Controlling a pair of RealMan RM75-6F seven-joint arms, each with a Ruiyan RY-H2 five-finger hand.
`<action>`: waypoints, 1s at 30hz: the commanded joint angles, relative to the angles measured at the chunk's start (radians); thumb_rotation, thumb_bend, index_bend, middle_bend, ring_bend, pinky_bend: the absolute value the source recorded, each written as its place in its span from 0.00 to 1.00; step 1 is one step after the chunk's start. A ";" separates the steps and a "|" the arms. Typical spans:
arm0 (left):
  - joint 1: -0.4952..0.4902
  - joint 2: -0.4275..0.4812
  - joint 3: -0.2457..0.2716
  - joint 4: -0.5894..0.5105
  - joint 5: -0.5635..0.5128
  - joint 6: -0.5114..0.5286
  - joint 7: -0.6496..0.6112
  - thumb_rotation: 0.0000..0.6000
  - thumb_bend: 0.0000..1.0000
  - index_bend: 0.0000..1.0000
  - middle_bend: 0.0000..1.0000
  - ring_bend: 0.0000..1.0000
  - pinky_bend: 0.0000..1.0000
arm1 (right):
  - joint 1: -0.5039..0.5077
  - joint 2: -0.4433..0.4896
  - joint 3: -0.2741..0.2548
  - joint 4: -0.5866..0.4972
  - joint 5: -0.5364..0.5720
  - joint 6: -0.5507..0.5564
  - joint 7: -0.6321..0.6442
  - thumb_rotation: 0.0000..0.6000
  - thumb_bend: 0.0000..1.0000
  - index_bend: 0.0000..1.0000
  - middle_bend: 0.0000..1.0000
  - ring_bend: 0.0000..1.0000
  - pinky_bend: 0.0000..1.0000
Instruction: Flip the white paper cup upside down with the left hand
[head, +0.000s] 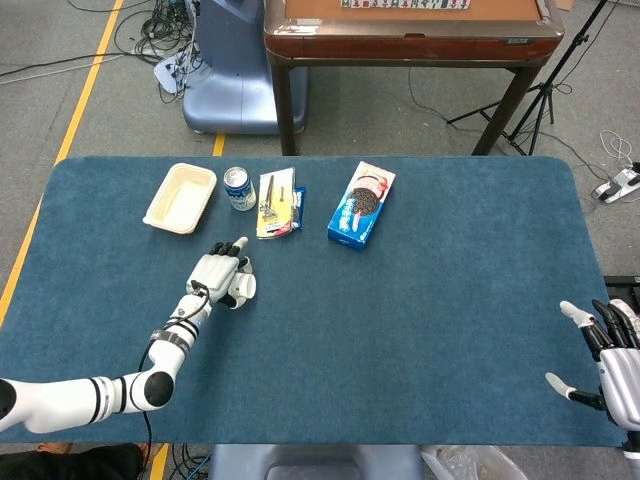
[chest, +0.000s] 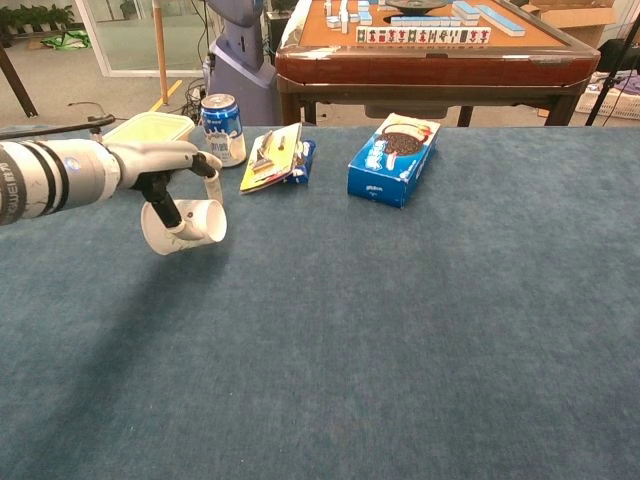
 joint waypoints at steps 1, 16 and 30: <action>0.085 0.038 -0.066 0.020 0.140 -0.103 -0.234 1.00 0.23 0.41 0.00 0.00 0.00 | 0.000 0.001 0.000 -0.003 -0.003 0.002 -0.004 1.00 0.10 0.15 0.22 0.01 0.00; 0.201 -0.006 -0.151 0.194 0.479 -0.282 -0.790 1.00 0.23 0.37 0.00 0.00 0.00 | -0.007 0.004 0.002 -0.010 0.002 0.011 -0.014 1.00 0.10 0.15 0.22 0.01 0.00; 0.241 -0.016 -0.098 0.305 0.720 -0.275 -1.109 1.00 0.23 0.36 0.00 0.00 0.00 | -0.015 0.007 0.001 -0.016 0.001 0.020 -0.020 1.00 0.10 0.15 0.22 0.01 0.00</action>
